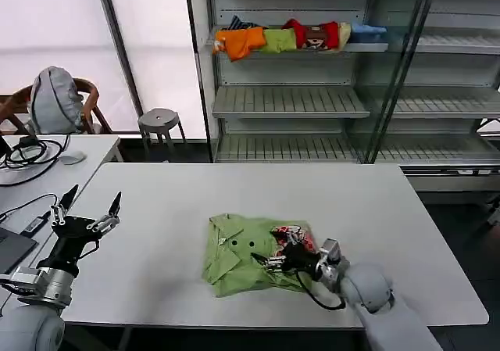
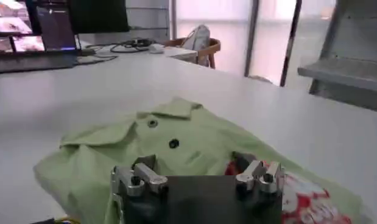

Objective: Fold and organize the clothes.

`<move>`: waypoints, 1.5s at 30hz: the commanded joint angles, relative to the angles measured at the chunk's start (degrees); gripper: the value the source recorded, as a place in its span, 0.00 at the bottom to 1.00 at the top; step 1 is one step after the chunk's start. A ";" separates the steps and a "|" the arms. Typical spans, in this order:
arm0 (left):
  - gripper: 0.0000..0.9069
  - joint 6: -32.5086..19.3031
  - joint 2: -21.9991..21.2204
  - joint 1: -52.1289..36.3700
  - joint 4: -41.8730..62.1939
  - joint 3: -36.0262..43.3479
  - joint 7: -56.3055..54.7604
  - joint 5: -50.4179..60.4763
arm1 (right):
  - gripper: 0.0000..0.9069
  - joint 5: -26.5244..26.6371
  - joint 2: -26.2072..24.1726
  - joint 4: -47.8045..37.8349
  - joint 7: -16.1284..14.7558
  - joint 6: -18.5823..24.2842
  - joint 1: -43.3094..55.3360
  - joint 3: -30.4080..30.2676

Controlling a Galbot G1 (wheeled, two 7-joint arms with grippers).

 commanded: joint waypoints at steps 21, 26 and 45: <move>1.00 -0.53 0.07 -4.32 1.04 5.88 -0.07 0.24 | 1.00 1.05 -0.45 9.67 22.46 4.09 -4.10 14.33; 1.00 -0.90 -0.21 -5.62 1.59 8.67 -0.14 1.28 | 1.00 -0.32 -0.81 10.34 24.96 7.89 -8.42 20.80; 1.00 -3.58 -0.03 -10.52 5.82 13.59 -0.33 3.88 | 1.00 1.22 -0.14 6.71 28.82 11.53 -9.20 25.60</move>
